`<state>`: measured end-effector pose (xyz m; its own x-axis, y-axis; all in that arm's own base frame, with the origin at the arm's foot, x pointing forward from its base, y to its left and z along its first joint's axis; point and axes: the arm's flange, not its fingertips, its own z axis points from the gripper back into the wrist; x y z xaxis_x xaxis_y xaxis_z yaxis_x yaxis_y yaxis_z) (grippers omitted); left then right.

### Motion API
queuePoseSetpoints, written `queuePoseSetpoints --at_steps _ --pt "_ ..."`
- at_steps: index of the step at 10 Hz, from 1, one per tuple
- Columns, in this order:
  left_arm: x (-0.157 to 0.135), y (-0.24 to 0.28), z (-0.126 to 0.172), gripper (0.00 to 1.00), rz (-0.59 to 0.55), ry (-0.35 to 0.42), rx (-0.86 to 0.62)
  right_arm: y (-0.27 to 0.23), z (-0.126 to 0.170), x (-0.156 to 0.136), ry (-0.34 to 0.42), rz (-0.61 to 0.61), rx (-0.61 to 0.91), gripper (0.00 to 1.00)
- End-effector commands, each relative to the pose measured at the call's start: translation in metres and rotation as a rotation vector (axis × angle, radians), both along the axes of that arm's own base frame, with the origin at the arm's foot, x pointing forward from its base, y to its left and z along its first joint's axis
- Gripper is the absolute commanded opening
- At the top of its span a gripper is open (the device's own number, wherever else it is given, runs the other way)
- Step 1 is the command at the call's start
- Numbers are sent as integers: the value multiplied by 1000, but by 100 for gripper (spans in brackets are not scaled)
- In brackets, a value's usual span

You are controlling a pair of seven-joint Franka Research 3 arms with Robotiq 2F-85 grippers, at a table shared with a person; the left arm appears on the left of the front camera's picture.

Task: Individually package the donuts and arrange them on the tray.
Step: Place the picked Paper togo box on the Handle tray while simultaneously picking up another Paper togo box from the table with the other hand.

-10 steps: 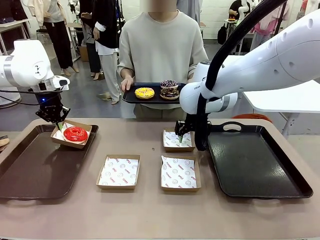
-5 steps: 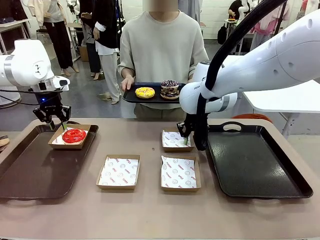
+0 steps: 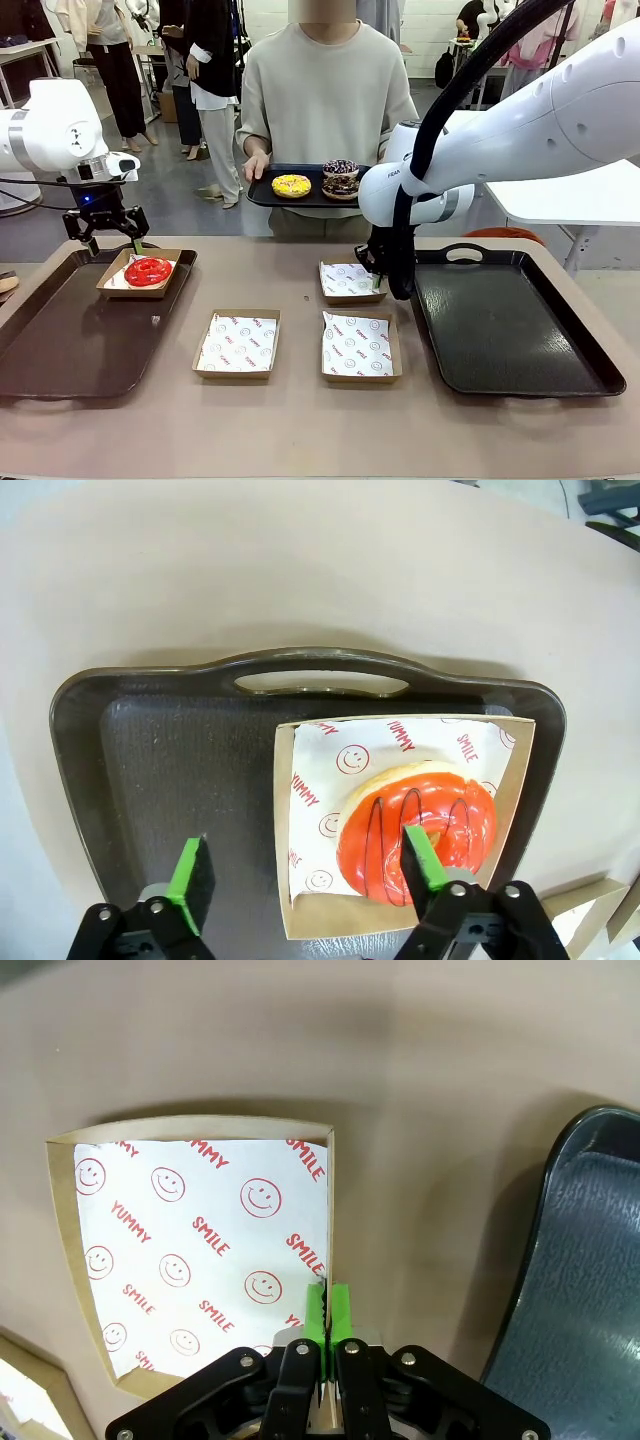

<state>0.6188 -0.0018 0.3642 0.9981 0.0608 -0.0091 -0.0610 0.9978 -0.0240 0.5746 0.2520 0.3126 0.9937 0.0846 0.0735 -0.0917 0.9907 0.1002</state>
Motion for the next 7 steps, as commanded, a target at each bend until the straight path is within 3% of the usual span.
queuePoseSetpoints --at_steps 1,4,7 --pt "5 -1 4 100 12 14 23 5 0 5 -3 -20 -24 0" --pt "0 1 8 100 7 11 1 5 8 3 17 -23 -19 0" --pt "-52 36 47 100 -5 -57 -330 1 64 -6 38 26 5 0"
